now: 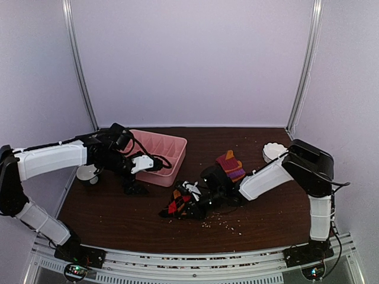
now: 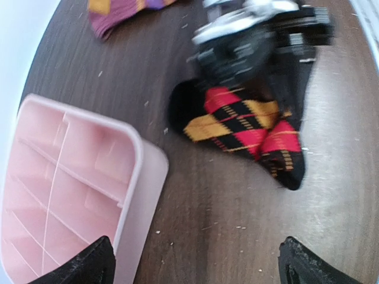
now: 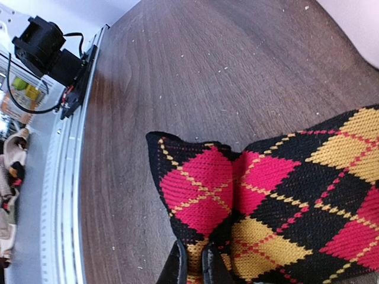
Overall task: Roll the socks
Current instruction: Roll the sock.
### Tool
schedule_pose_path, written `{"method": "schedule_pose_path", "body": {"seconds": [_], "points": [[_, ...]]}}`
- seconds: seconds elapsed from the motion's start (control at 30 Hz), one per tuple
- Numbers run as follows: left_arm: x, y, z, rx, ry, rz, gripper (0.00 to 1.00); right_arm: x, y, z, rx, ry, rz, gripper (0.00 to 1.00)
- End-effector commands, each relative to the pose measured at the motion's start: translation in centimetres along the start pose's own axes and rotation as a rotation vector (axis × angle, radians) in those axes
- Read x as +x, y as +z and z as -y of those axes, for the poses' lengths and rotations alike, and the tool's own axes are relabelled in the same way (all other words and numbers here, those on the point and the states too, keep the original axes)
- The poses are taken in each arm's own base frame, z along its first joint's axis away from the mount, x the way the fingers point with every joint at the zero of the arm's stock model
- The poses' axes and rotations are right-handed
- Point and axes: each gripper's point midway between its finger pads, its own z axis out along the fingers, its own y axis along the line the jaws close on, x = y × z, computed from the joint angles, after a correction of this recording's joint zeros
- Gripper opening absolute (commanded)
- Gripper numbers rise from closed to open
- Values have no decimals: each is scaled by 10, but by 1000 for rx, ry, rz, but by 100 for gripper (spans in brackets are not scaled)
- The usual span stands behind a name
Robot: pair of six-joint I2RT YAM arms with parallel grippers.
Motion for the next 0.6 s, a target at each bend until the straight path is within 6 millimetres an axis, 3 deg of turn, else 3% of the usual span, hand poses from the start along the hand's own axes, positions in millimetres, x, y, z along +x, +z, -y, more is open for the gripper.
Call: {"method": "schedule_pose_path", "body": {"seconds": [0.0, 0.13, 0.2, 0.33, 0.37, 0.4, 0.43, 0.57], "points": [[-32, 1, 38, 105, 210, 112, 98, 158, -11, 54, 186, 429, -461, 0], [-38, 24, 86, 211, 335, 91, 98, 162, -12, 56, 174, 511, -469, 0], [-40, 34, 97, 222, 358, 87, 98, 161, -13, 55, 164, 559, -461, 0], [-39, 54, 98, 230, 360, 55, 87, 163, -11, 53, 141, 619, -451, 0], [-37, 59, 97, 231, 358, 43, 80, 164, -10, 53, 139, 632, -453, 0], [-37, 63, 96, 230, 356, 35, 64, 166, -9, 52, 132, 643, -454, 0], [-35, 68, 95, 228, 356, 22, 58, 167, -9, 52, 127, 651, -455, 0], [-33, 82, 90, 196, 365, -7, 59, 167, -9, 51, 124, 660, -449, 0]]}}
